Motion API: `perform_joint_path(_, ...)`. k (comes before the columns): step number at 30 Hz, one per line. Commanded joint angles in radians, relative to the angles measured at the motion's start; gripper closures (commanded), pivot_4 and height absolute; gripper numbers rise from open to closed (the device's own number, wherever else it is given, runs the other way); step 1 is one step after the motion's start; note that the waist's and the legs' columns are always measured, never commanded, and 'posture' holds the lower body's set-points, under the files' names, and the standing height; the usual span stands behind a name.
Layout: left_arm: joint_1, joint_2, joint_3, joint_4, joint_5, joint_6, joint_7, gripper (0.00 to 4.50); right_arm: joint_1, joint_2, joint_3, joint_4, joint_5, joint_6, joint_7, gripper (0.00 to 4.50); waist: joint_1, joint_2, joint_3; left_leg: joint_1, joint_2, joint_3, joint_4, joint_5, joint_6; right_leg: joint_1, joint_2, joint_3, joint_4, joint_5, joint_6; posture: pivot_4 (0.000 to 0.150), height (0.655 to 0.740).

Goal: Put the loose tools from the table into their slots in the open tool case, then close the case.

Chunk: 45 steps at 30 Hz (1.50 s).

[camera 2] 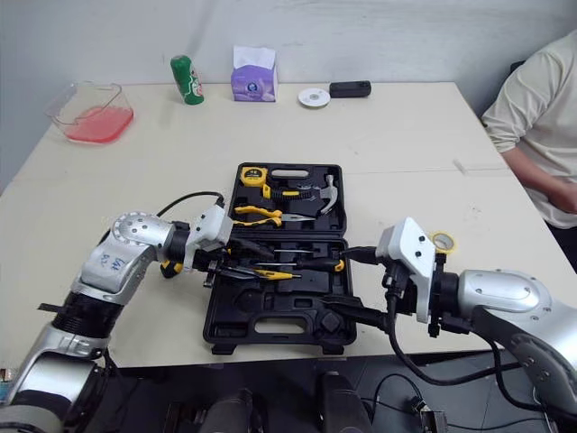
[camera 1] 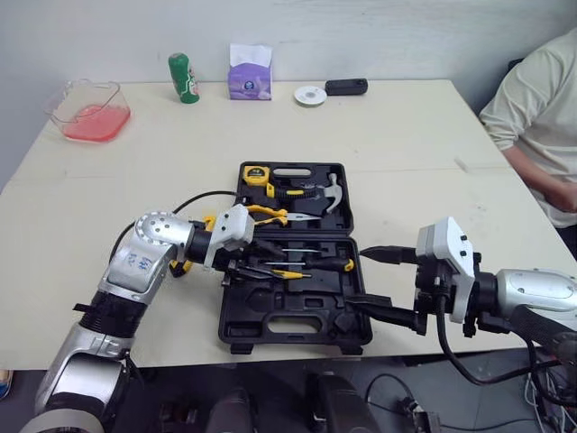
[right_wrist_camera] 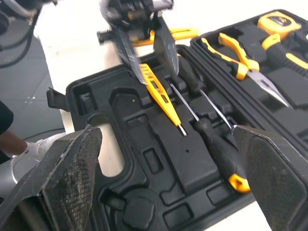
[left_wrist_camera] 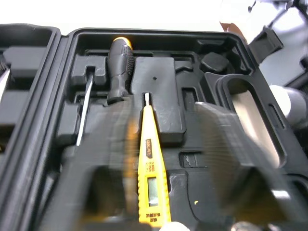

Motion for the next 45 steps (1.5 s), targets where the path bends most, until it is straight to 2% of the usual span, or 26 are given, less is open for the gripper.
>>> perform_joint_path(1, 0.009, 0.000, 0.009, 0.009, 0.010, -0.042, -0.008, 4.48, -0.010, 0.006, -0.004, -0.003, -0.006, -0.019, 0.007, 0.00, 0.000, 0.000, 0.000, 0.000, 0.000, 0.000, 0.000, 0.000, 0.000, 0.000, 0.000, 0.000, 0.000, 0.000, 0.000, 0.150, 0.7400)
perform_joint_path(13, 0.021, 0.015, -0.038, 0.096, 0.143, -0.113, 0.017, 4.48, -0.015, 0.004, -0.002, -0.001, -0.004, -0.017, 0.003, 0.00, 0.000, 0.000, 0.000, 0.000, 0.001, 0.000, 0.001, -0.001, 0.001, 0.000, -0.001, 0.000, 0.000, 0.000, 0.000, 0.150, 0.7400)
perform_joint_path(20, 0.063, 0.048, -0.096, 0.087, 0.236, -0.111, 0.051, 4.48, -0.013, 0.002, -0.005, -0.002, -0.004, -0.015, 0.002, 0.00, 0.000, 0.000, -0.002, 0.001, 0.001, 0.000, 0.000, -0.001, 0.002, 0.001, -0.001, 0.001, 0.001, 0.000, 0.000, 0.150, 0.7400)
perform_joint_path(27, 0.074, 0.081, -0.135, 0.090, 0.281, -0.109, 0.066, 4.48, -0.012, 0.000, -0.007, 0.002, -0.007, -0.016, 0.004, 0.00, -0.001, 0.001, -0.007, 0.006, 0.002, 0.000, 0.000, -0.002, 0.002, 0.006, -0.001, 0.000, 0.000, 0.000, 0.000, 0.150, 0.7400)
perform_joint_path(38, 0.109, 0.119, -0.158, 0.049, 0.278, -0.108, 0.035, 4.48, -0.014, -0.001, -0.011, 0.007, -0.014, -0.016, 0.008, 0.00, -0.002, 0.003, -0.012, 0.008, 0.003, 0.000, 0.000, -0.003, 0.002, 0.010, -0.001, 0.000, -0.001, 0.000, 0.000, 0.150, 0.7400)
perform_joint_path(42, 0.112, 0.153, -0.174, 0.075, 0.318, -0.115, 0.040, 4.48, -0.011, -0.002, -0.012, 0.008, -0.017, -0.017, 0.010, 0.00, -0.003, 0.002, -0.013, 0.020, 0.002, 0.000, -0.004, -0.008, 0.006, 0.019, -0.001, 0.002, -0.002, -0.003, -0.002, 0.150, 0.7400)
perform_joint_path(45, 0.108, 0.160, -0.180, 0.078, 0.324, -0.103, 0.043, 4.48, -0.008, -0.002, -0.012, 0.007, -0.019, -0.018, 0.011, 0.00, -0.004, 0.003, -0.014, 0.022, 0.003, 0.001, -0.006, -0.009, 0.007, 0.020, -0.001, 0.002, -0.002, -0.003, -0.002, 0.150, 0.7400)
